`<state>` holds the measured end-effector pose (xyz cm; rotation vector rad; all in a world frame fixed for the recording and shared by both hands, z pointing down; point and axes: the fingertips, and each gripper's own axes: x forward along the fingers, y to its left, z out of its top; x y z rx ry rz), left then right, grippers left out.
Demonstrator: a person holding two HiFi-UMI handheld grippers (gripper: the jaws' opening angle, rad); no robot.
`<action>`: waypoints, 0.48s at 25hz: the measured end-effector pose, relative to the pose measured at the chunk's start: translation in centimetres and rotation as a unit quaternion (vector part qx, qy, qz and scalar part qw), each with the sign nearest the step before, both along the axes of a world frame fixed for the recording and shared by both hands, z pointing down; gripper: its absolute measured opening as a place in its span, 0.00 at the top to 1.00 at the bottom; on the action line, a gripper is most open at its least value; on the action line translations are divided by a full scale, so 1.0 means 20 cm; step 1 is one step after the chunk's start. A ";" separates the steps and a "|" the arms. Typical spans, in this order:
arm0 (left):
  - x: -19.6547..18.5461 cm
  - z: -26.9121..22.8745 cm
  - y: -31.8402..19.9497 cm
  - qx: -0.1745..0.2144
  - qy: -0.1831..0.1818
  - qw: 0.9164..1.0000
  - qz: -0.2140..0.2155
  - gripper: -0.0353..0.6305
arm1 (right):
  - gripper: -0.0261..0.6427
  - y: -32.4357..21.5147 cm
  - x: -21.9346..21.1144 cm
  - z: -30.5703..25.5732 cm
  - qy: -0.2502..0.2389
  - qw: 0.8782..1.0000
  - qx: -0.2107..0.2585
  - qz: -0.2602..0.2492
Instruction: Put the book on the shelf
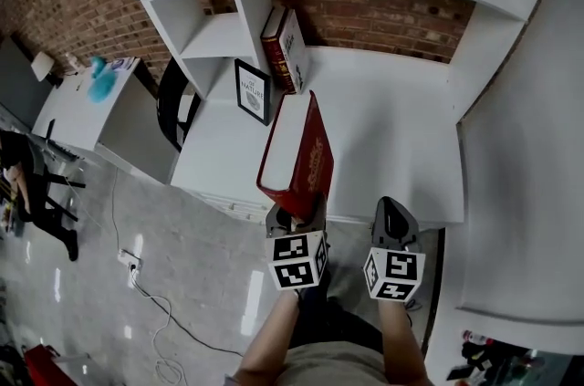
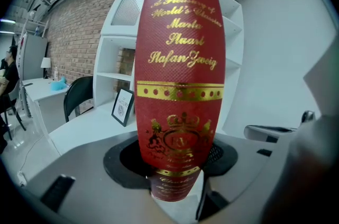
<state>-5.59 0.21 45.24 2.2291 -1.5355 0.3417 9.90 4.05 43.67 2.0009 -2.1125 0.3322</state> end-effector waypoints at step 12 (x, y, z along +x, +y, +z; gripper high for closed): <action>-0.02 0.02 -0.36 -0.005 -0.004 1.000 0.019 0.58 | 0.94 -0.37 -0.04 0.04 -0.014 1.000 -0.008 0.018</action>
